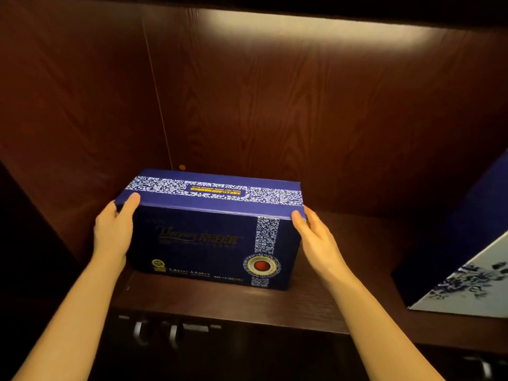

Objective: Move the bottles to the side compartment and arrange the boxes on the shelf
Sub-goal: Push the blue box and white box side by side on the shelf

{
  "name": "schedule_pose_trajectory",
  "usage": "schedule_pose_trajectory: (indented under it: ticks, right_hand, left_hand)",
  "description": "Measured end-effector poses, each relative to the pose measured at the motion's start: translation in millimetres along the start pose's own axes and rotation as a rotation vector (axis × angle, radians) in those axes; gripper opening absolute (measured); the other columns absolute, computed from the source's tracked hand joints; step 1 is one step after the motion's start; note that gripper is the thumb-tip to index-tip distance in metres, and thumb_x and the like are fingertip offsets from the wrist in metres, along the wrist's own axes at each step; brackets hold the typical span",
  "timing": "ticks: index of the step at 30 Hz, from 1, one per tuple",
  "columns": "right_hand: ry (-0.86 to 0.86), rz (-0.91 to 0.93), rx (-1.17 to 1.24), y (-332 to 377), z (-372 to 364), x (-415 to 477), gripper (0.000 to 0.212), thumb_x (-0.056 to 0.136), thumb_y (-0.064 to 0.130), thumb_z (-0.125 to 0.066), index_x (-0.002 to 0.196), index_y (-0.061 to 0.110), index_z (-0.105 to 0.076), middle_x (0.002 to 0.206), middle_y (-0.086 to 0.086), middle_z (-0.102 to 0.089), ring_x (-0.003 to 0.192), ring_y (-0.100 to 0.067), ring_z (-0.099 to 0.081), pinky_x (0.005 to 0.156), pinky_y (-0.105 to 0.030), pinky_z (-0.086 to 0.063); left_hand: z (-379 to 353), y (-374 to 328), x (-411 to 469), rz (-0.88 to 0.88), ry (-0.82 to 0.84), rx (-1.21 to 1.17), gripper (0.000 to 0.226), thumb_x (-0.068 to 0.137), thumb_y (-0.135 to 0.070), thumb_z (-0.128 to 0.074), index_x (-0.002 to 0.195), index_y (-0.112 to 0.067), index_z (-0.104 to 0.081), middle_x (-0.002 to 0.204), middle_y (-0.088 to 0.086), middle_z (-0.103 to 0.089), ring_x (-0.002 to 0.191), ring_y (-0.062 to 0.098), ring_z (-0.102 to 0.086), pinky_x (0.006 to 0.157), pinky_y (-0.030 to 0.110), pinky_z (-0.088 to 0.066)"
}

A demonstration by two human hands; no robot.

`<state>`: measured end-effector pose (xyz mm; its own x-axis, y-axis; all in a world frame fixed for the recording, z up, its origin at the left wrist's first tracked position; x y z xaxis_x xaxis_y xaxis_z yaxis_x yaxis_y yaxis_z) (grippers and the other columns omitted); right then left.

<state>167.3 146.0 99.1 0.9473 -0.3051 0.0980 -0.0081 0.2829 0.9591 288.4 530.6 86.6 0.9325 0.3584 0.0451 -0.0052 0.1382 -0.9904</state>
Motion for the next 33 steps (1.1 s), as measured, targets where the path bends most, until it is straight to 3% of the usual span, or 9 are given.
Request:
schedule_pose_trajectory:
  ticks: [4, 7, 12, 17, 19, 22, 24, 26, 33]
  right_hand:
    - [-0.008, 0.018, 0.012, 2, -2, -3, 0.031, 0.099, 0.056, -0.047, 0.13, 0.053, -0.051, 0.117, 0.029, -0.066, 0.111, 0.004, -0.062, 0.09, -0.023, -0.05]
    - [-0.014, 0.024, -0.008, 3, -1, -4, 0.032, 0.101, 0.054, -0.045, 0.132, 0.052, -0.053, 0.11, 0.033, -0.068, 0.107, 0.009, -0.062, 0.083, -0.015, -0.05]
    - [-0.075, 0.018, 0.001, -3, 20, -7, 0.032, 0.102, 0.05, -0.044, 0.131, 0.046, -0.056, 0.103, 0.033, -0.07, 0.099, 0.01, -0.065, 0.071, -0.01, -0.05]
    - [-0.134, 0.001, -0.012, -14, 55, -12, 0.029, 0.102, 0.051, -0.044, 0.128, 0.051, -0.058, 0.112, 0.021, -0.072, 0.107, -0.003, -0.066, 0.095, -0.04, -0.053]
    - [-0.152, -0.004, -0.007, -18, 70, -16, 0.025, 0.102, 0.05, -0.044, 0.122, 0.057, -0.058, 0.115, 0.018, -0.072, 0.11, -0.006, -0.066, 0.099, -0.047, -0.052]
    - [-0.171, -0.008, -0.012, -23, 89, -21, 0.022, 0.102, 0.05, -0.044, 0.112, 0.066, -0.057, 0.113, 0.018, -0.072, 0.108, -0.005, -0.067, 0.097, -0.048, -0.053]
    - [-0.192, -0.01, 0.004, -27, 104, -24, 0.027, 0.102, 0.05, -0.044, 0.125, 0.054, -0.059, 0.113, 0.017, -0.073, 0.105, -0.004, -0.068, 0.095, -0.048, -0.055]
    - [-0.211, -0.008, 0.001, -32, 118, -28, 0.034, 0.102, 0.051, -0.044, 0.132, 0.043, -0.059, 0.113, 0.016, -0.073, 0.105, -0.004, -0.068, 0.095, -0.048, -0.055]
    - [-0.267, 0.0, 0.009, -44, 170, -40, 0.03, 0.104, 0.047, -0.042, 0.127, 0.049, -0.06, 0.117, 0.018, -0.071, 0.11, -0.004, -0.065, 0.099, -0.048, -0.052]
  left_hand:
    - [1, -2, 0, -0.019, 0.022, -0.025, 0.038, 0.074, -0.066, -0.066, 0.104, -0.043, -0.071, 0.106, -0.009, -0.073, 0.101, 0.019, -0.069, 0.089, 0.046, -0.056]
    - [1, -4, -3, -0.036, 0.029, -0.024, 0.039, 0.074, -0.066, -0.066, 0.104, -0.042, -0.071, 0.102, -0.009, -0.075, 0.099, 0.019, -0.07, 0.083, 0.043, -0.057]
    - [-11, -6, -19, -0.082, 0.098, 0.028, 0.032, 0.075, -0.069, -0.063, 0.096, -0.045, -0.07, 0.101, -0.001, -0.074, 0.096, 0.025, -0.07, 0.084, 0.053, -0.057]
    - [-35, -15, -43, -0.154, 0.143, 0.082, 0.034, 0.082, -0.064, -0.061, 0.101, -0.036, -0.068, 0.098, 0.0, -0.071, 0.094, 0.025, -0.068, 0.078, 0.046, -0.054]
    - [-45, -17, -52, -0.185, 0.151, 0.087, 0.031, 0.088, -0.057, -0.062, 0.106, -0.033, -0.066, 0.099, -0.006, -0.07, 0.096, 0.022, -0.067, 0.079, 0.043, -0.053]
    - [-61, -20, -63, -0.209, 0.169, 0.089, 0.022, 0.09, -0.052, -0.064, 0.104, -0.035, -0.065, 0.1, -0.01, -0.069, 0.097, 0.019, -0.067, 0.08, 0.044, -0.055]
    - [-73, -22, -72, -0.226, 0.186, 0.097, 0.018, 0.09, -0.051, -0.064, 0.101, -0.037, -0.064, 0.101, -0.011, -0.069, 0.098, 0.018, -0.067, 0.078, 0.043, -0.055]
    - [-83, -24, -81, -0.235, 0.199, 0.094, 0.023, 0.09, -0.051, -0.064, 0.105, -0.035, -0.064, 0.105, -0.007, -0.069, 0.099, 0.018, -0.067, 0.075, 0.04, -0.054]
    - [-121, -28, -116, -0.256, 0.23, 0.121, 0.044, 0.088, -0.054, -0.066, 0.12, -0.023, -0.064, 0.12, 0.003, -0.068, 0.113, 0.024, -0.063, 0.088, 0.047, -0.056]
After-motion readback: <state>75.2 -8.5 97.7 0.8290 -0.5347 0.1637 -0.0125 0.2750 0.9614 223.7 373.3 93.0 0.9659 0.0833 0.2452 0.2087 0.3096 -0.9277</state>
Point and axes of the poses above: each hand's wrist, its own x-axis towards the middle knuckle, its own z-axis out of the back of the hand, y = z × x, the point moved 5 cm from there along x, towards the middle knuckle
